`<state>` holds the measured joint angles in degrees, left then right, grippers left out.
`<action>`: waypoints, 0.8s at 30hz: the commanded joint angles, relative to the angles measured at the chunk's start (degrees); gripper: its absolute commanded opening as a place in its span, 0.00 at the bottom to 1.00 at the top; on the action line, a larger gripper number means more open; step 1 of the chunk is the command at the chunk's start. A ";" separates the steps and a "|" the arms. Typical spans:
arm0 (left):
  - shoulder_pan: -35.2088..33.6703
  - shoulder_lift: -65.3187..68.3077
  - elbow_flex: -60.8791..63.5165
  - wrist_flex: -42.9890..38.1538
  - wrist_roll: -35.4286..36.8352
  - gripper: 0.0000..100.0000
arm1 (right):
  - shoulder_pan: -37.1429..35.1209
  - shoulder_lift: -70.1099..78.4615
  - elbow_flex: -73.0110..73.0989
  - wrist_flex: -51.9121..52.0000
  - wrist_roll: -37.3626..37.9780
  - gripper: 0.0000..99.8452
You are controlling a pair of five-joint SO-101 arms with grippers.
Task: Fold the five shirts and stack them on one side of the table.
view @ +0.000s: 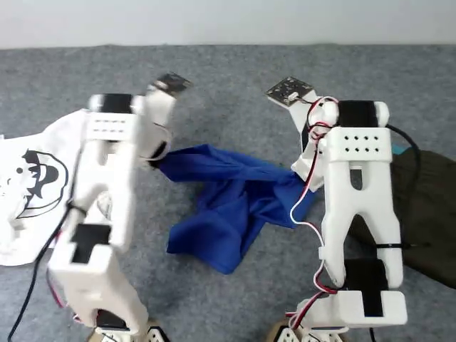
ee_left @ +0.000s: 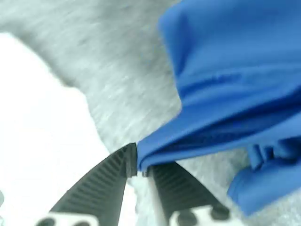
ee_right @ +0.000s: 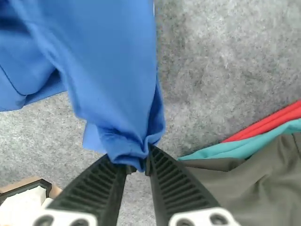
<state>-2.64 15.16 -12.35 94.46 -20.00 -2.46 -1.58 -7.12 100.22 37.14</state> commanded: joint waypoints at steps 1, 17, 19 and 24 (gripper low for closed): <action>-5.98 -10.55 -1.98 3.60 -1.49 0.01 | 2.68 -3.47 -0.53 1.89 0.62 0.01; -18.02 -29.63 12.00 5.89 -4.75 0.01 | 3.91 -4.18 -0.62 2.68 0.62 0.25; -18.02 -29.80 13.41 5.80 -4.75 0.01 | 2.42 -4.44 -0.62 2.59 0.62 0.25; -18.02 -29.98 16.13 4.40 -4.57 0.01 | -0.04 -3.56 -0.26 2.59 0.62 0.25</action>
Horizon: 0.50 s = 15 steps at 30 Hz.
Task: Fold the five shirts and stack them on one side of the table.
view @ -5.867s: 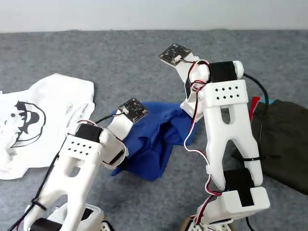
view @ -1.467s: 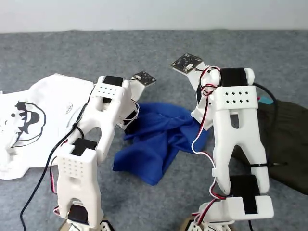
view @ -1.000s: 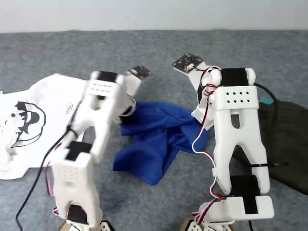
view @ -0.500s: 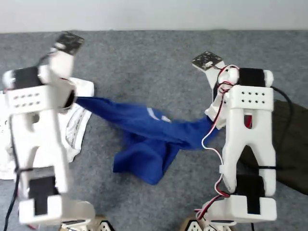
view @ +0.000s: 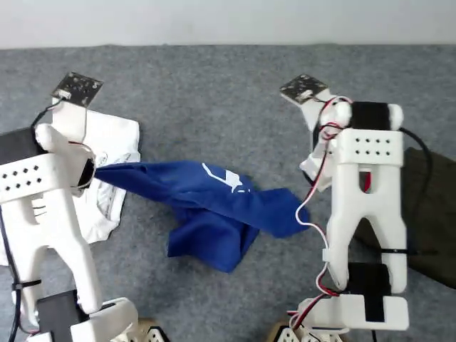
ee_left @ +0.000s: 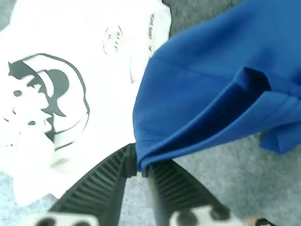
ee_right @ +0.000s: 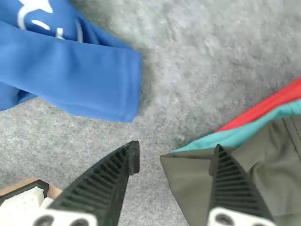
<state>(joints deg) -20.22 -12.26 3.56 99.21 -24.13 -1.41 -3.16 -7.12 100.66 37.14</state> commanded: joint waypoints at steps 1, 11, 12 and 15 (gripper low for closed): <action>-0.44 -2.55 0.57 -0.70 -0.44 0.01 | -1.45 -1.45 -0.26 2.15 0.62 0.25; -0.53 -2.64 6.99 -4.22 -0.26 0.01 | -4.79 10.59 0.70 1.98 0.44 0.25; -0.53 -2.64 7.43 -4.22 -0.26 0.01 | -5.23 12.26 0.09 1.98 0.26 0.25; -0.53 -2.64 8.04 -4.22 -0.26 0.01 | -6.73 17.36 -2.55 0.31 -0.79 0.25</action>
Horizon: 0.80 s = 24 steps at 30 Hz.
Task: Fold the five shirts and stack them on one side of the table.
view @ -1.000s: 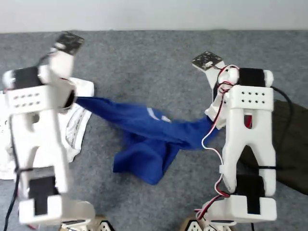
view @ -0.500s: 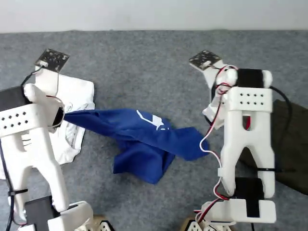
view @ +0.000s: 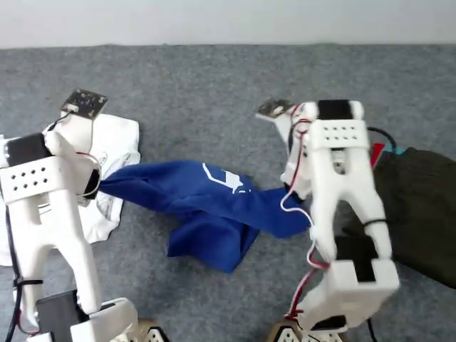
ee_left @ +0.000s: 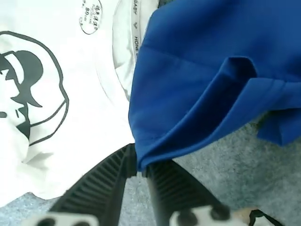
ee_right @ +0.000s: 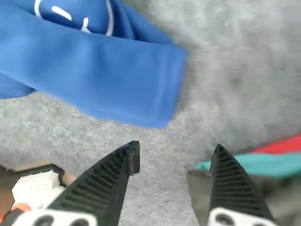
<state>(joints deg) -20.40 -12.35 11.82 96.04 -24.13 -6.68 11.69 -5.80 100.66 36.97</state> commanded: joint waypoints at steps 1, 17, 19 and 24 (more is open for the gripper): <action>-0.35 -2.55 -0.13 -1.05 -0.26 0.01 | -1.98 4.18 -5.19 -0.22 -1.32 0.25; -0.26 -2.55 -0.04 -1.05 -0.18 0.01 | -4.97 26.59 -19.34 -4.09 -4.40 0.25; -0.18 -2.55 -0.04 -1.05 -0.18 0.01 | -4.97 29.32 -21.27 -4.09 -4.40 0.25; -0.09 -2.55 -0.04 -1.05 -0.18 0.01 | -5.14 33.98 -26.99 -4.09 -4.13 0.19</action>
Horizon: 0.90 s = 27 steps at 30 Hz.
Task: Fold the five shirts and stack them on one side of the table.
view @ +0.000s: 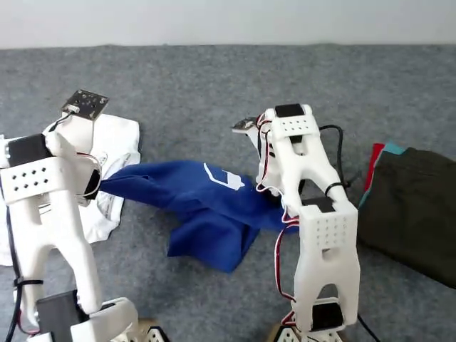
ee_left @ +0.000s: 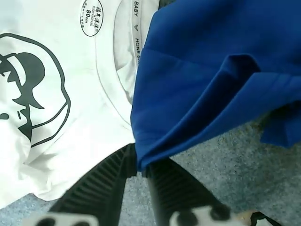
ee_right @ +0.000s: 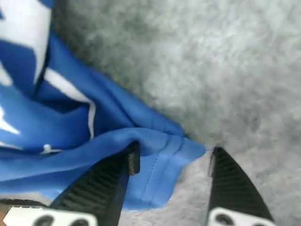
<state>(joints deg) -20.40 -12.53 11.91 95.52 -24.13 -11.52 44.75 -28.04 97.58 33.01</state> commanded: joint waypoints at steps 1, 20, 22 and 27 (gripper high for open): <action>-0.09 -2.37 -0.13 -0.44 -0.18 0.01 | -0.40 1.63 -6.15 -0.84 -0.09 0.17; -0.09 -2.29 -0.13 -0.53 -0.18 0.01 | -0.40 -1.45 -14.59 0.48 7.82 0.02; -0.09 -2.20 -0.13 -0.79 -0.18 0.01 | -0.48 -3.03 -14.77 1.27 9.41 0.01; 0.09 -2.37 -0.40 -0.79 -0.18 0.01 | -0.13 -8.84 -15.03 4.35 10.37 0.01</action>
<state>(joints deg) -20.40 -12.53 11.91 95.52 -24.13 -11.34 43.08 -40.18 99.96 42.59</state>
